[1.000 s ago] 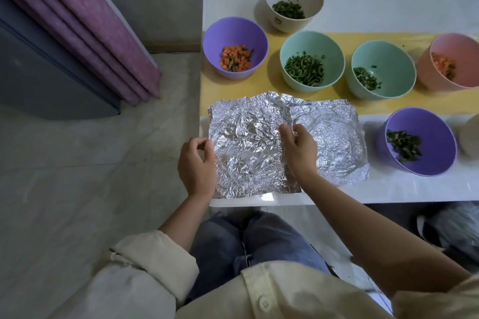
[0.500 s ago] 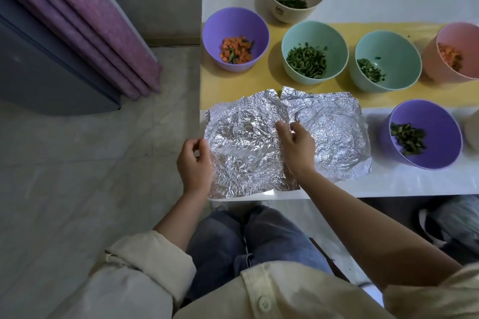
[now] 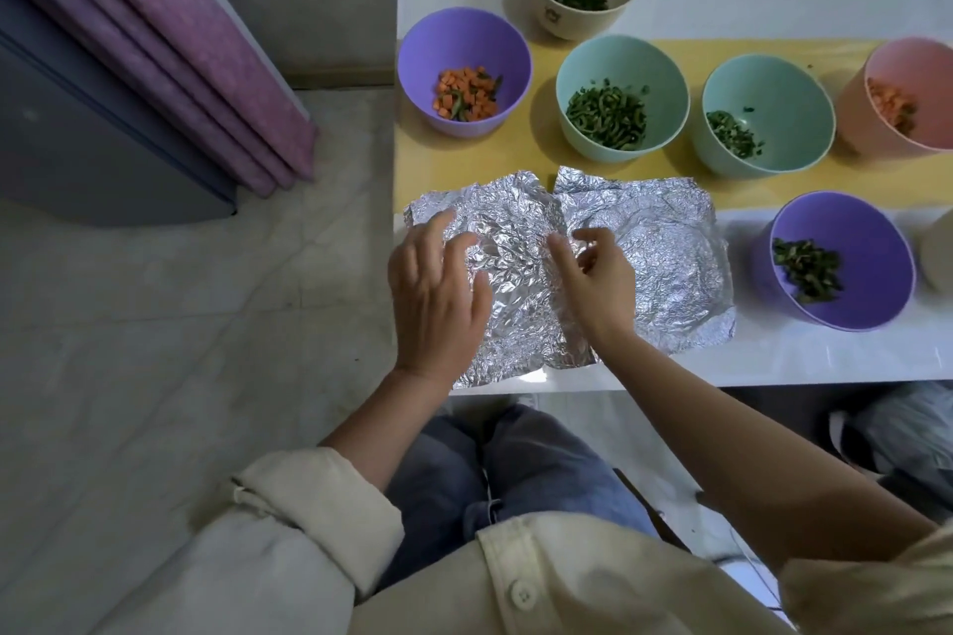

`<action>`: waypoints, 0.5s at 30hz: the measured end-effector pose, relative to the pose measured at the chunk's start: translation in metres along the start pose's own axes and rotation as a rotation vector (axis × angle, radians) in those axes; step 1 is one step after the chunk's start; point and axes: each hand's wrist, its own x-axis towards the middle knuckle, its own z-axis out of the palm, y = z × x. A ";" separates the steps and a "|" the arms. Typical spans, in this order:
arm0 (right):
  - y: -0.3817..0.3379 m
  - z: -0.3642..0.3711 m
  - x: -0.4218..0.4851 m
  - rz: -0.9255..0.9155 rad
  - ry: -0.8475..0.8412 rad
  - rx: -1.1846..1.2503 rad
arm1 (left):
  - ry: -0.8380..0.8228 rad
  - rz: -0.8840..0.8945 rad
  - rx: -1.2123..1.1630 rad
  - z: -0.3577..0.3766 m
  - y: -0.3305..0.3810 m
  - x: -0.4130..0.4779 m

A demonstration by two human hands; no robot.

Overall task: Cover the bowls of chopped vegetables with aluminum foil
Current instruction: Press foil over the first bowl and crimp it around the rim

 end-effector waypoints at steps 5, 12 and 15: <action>-0.017 -0.003 -0.006 -0.573 0.174 -0.087 | -0.180 0.151 0.124 0.015 0.002 0.006; -0.007 0.037 -0.003 -0.699 -0.208 -0.643 | -0.365 0.051 0.369 0.036 -0.016 0.006; 0.001 0.042 -0.003 -0.639 -0.189 -0.697 | -0.324 0.019 0.291 0.036 -0.025 0.001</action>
